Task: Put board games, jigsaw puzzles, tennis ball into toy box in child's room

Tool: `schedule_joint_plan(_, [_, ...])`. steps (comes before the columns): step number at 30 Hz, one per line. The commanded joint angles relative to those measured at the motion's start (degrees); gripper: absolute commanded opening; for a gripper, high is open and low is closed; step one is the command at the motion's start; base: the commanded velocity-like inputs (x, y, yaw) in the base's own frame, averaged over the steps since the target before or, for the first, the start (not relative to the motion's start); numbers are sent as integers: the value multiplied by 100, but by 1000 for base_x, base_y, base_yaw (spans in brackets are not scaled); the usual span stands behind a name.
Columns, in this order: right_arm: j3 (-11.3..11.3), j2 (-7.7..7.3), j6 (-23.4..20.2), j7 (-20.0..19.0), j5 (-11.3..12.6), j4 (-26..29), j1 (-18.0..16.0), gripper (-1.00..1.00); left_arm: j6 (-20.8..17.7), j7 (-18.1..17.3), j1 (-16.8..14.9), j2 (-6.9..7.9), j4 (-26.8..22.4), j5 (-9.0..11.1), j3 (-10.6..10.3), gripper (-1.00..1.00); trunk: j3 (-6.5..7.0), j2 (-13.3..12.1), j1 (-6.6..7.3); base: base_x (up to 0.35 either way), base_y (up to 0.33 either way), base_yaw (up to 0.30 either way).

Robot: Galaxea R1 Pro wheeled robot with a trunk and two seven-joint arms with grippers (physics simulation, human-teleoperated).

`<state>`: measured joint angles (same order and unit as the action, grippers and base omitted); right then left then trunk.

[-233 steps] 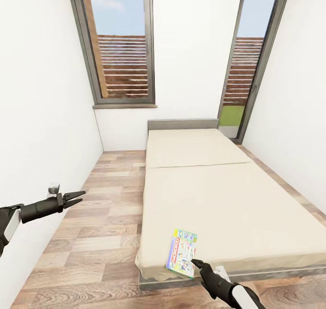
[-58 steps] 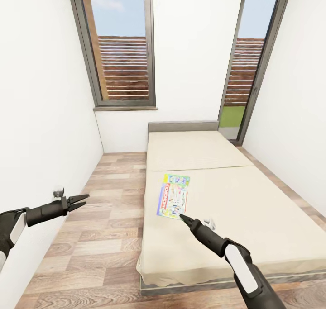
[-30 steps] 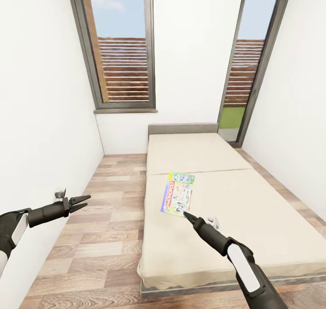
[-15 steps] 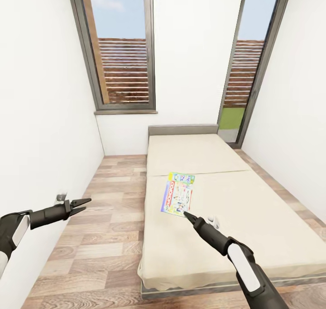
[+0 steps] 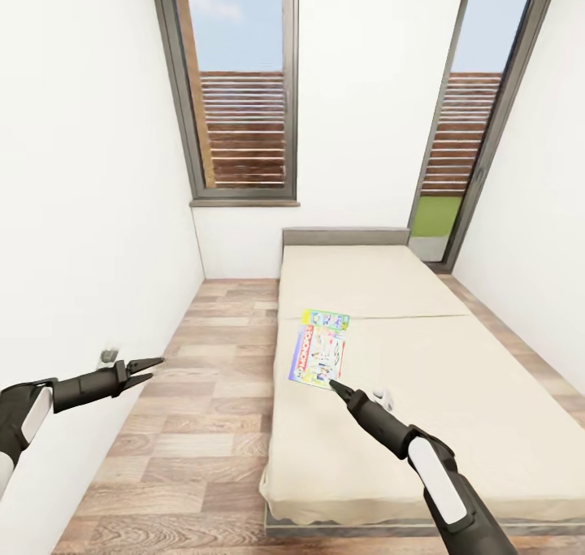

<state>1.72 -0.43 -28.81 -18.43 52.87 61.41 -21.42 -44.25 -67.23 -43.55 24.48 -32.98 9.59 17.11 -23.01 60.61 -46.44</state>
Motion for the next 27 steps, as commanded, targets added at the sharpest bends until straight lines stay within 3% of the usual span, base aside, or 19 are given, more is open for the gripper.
schedule_joint_plan(1, [4,0,-16,4,28,3,-2,-100,-48,-16,-5,4,3,13,7,100,15,-38,22,0,0,220])
schedule_joint_plan(27, [-4,0,5,-2,23,3,1,-100,-137,-21,-5,4,3,-8,-14,100,571,-1080,593,-22,0,241])
